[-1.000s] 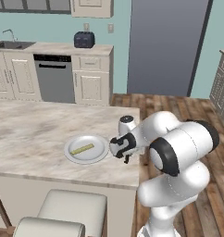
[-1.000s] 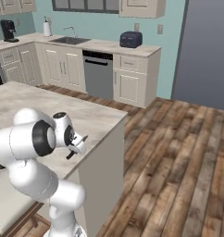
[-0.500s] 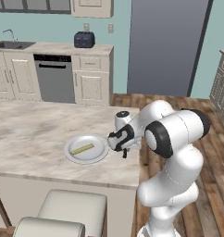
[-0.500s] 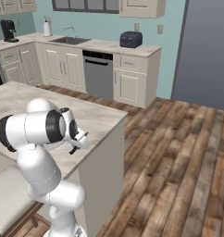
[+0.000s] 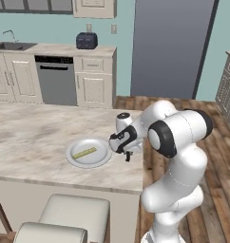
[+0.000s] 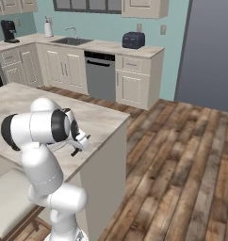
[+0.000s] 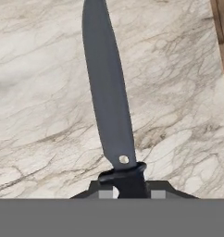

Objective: Retrieve the butter from the fridge and place it on a plate on the dining table. Then retrieve the butter knife by the fridge and place it near the plate.

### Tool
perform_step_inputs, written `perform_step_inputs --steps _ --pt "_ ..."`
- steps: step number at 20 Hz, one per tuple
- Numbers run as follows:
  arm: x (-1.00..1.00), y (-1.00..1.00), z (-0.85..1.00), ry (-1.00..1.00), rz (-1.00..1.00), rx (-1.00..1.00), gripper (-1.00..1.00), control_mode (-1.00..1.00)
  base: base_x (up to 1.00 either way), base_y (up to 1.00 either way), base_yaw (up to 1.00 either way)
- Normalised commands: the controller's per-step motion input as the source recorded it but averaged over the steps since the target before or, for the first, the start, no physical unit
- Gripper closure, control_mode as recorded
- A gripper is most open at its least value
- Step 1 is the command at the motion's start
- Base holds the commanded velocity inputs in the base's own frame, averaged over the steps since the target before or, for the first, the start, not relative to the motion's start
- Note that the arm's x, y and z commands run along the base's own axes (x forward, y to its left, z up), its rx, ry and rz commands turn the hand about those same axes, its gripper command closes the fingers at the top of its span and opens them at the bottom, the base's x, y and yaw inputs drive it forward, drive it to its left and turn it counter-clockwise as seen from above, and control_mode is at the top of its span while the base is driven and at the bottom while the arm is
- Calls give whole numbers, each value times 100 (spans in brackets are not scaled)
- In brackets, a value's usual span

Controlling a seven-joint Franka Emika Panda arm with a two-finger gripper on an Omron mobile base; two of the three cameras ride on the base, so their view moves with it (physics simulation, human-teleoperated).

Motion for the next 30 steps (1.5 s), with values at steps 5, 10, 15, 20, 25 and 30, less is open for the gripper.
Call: perform_step_inputs --steps 5,10,15,20,25,30 --pt "2 0 -4 1 -2 0 -100 -100 0 0 0" --pt "0 0 0 1 0 0 -100 -100 0 0 0" --pt "-13 0 12 2 0 0 -100 -100 0 0 0" --pt "-51 0 62 -1 0 0 -100 -100 0 0 0" --pt "-82 0 91 -4 0 0 -100 -100 0 0 0" --pt "-86 0 100 0 0 0 -100 -100 0 0 0"
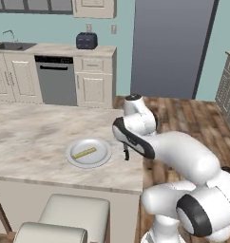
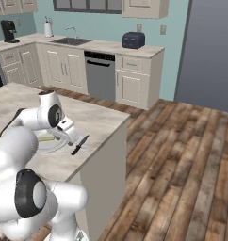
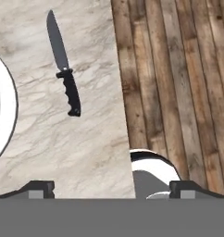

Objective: Retrieve the butter from the fridge and place it on a plate on the dining table. Then retrieve the butter knife by the fridge and place it near the plate.

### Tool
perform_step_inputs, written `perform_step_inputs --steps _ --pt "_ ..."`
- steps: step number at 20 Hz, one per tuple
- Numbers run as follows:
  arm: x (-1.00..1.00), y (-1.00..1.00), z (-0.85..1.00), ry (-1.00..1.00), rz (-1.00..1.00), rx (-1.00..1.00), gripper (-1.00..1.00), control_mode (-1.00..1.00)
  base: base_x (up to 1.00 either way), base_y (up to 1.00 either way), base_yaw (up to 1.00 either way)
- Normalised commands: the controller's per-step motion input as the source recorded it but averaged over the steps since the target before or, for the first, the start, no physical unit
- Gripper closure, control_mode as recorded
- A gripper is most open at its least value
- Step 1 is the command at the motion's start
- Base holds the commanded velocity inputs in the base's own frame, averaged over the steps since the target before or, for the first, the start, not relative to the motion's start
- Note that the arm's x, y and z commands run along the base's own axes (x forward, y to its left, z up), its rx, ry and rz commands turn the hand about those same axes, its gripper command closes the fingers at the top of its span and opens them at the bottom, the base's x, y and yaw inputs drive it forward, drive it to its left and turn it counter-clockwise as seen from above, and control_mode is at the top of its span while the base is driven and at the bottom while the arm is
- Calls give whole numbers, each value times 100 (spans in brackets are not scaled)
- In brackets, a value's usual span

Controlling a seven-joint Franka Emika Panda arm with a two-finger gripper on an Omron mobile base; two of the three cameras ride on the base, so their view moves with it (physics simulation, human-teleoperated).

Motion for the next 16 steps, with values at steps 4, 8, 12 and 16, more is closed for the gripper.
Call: perform_step_inputs --steps 4,8,12,16 --pt "-85 -1 100 1 0 5 -100 -100 0 0 0" --pt "-78 -6 100 8 1 12 -100 -100 0 0 0" --pt "-82 -11 94 4 3 6 -100 -100 0 0 0" --pt "-81 -20 79 0 6 1 -100 -100 0 0 0"
